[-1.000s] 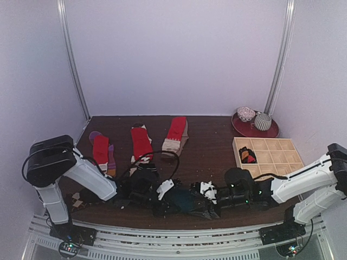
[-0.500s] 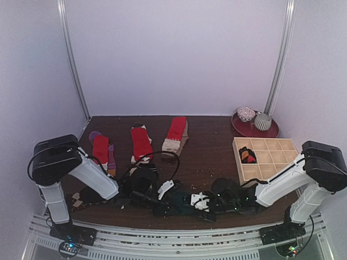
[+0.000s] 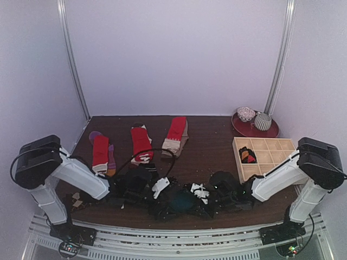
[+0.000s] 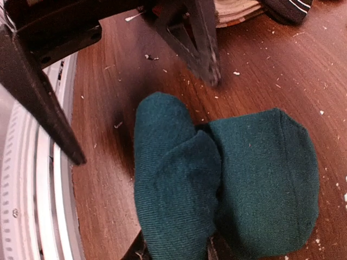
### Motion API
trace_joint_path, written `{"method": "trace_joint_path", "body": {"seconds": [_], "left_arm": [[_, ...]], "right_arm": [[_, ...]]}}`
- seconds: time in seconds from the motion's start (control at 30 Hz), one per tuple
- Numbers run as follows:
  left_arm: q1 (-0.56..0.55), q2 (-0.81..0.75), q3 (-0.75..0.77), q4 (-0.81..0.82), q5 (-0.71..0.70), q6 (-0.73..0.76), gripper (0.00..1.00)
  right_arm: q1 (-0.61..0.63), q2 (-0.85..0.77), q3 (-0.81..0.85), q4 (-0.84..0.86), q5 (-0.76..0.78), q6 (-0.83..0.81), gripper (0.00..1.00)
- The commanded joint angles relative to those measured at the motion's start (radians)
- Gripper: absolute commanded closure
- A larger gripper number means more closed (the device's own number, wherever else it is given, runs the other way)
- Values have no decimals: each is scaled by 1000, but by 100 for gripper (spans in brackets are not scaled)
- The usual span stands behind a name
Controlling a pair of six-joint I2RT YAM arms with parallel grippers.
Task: Roll the socks
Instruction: Roll the sock at the center of the board.
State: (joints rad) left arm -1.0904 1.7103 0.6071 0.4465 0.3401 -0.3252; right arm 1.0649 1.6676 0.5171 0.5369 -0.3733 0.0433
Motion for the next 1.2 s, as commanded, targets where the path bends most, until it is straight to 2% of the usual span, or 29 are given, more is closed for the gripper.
{"method": "trace_joint_path", "body": {"seconds": [0.0, 0.03, 0.13, 0.3, 0.4, 0.53, 0.57, 0.6, 0.63, 0.77, 0.87, 0.97, 1.07, 1.17], "left_arm": [[-33, -129, -118, 109, -233, 204, 2], [-64, -144, -142, 186, -269, 248, 2], [-77, -114, -121, 236, -292, 307, 2], [-78, -8, -57, 301, -241, 341, 13], [-78, 50, -14, 288, -182, 344, 31], [-78, 106, -10, 285, -146, 327, 65], [-78, 116, -13, 286, -144, 322, 70], [-77, 122, -15, 282, -139, 317, 87], [-77, 127, -20, 279, -141, 308, 100], [-77, 146, -26, 246, -135, 286, 100], [-75, 157, 6, 162, -138, 240, 100], [-55, 167, 58, 13, -101, 167, 100], [-31, 184, 106, -144, -34, 128, 100], [-12, 203, 136, -259, 35, 101, 100]], "right_arm": [[-66, 86, -28, -74, -210, 176, 75], [-82, 109, -26, -74, -251, 210, 75], [-105, 154, -17, -87, -315, 247, 75], [-125, 198, 5, -133, -343, 257, 75], [-141, 216, 11, -145, -350, 253, 75], [-154, 222, 16, -153, -351, 246, 75], [-155, 222, 16, -156, -352, 245, 75], [-157, 225, 19, -161, -353, 241, 75], [-158, 227, 21, -166, -354, 238, 75], [-161, 219, 31, -185, -354, 227, 76], [-163, 161, 48, -217, -319, 206, 73], [-162, 12, 35, -237, -231, 162, 60], [-147, -178, -26, -191, -105, 94, 53], [-70, -343, -88, -141, 60, -53, 49]]}}
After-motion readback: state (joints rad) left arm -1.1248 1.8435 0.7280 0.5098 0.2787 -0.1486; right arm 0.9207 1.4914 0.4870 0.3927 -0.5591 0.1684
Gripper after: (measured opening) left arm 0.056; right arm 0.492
